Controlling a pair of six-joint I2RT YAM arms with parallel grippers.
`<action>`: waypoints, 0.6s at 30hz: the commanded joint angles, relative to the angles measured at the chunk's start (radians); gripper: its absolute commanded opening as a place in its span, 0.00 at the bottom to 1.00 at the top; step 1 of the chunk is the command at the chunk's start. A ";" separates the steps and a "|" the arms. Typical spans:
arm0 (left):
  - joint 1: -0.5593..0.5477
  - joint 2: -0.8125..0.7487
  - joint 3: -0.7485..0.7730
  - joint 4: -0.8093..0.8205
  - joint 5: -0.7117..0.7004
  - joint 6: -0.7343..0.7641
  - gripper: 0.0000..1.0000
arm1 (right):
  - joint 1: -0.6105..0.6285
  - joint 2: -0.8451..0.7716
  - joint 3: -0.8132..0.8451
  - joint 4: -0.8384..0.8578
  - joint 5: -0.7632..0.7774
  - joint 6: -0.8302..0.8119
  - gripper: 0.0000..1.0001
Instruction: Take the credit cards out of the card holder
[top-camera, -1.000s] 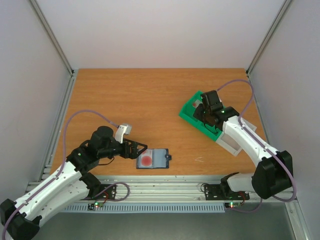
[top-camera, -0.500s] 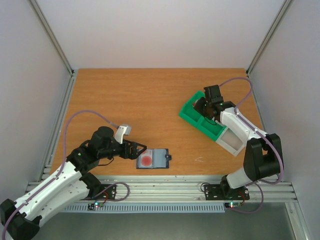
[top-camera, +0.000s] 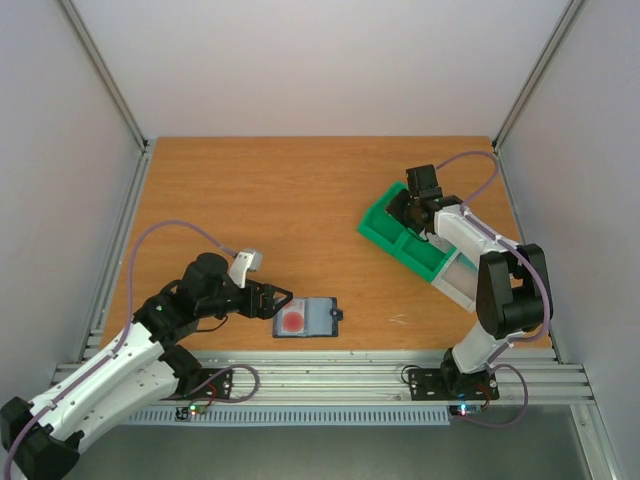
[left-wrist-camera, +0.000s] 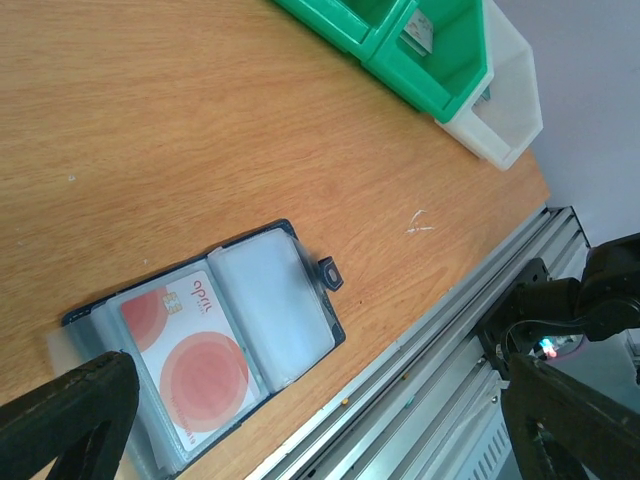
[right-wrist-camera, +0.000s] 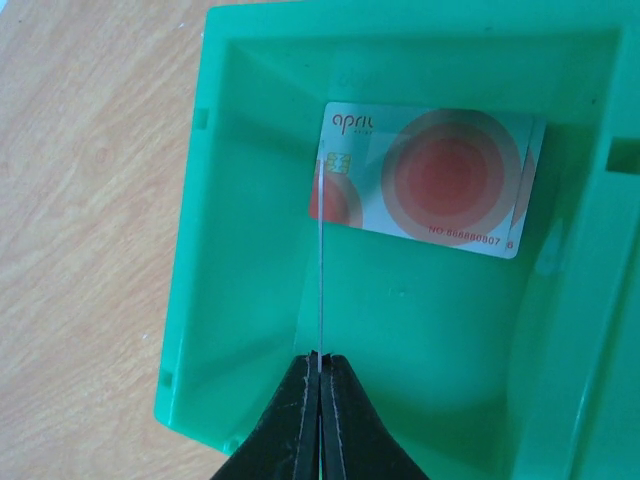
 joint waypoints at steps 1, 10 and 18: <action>0.001 0.015 0.017 0.028 -0.013 0.006 0.99 | -0.018 0.033 0.042 0.041 -0.004 -0.013 0.01; 0.002 0.033 0.020 0.030 -0.009 0.007 0.99 | -0.035 0.083 0.056 0.061 -0.017 -0.027 0.01; 0.002 0.026 0.025 0.018 -0.022 0.010 1.00 | -0.043 0.119 0.070 0.069 -0.026 -0.024 0.02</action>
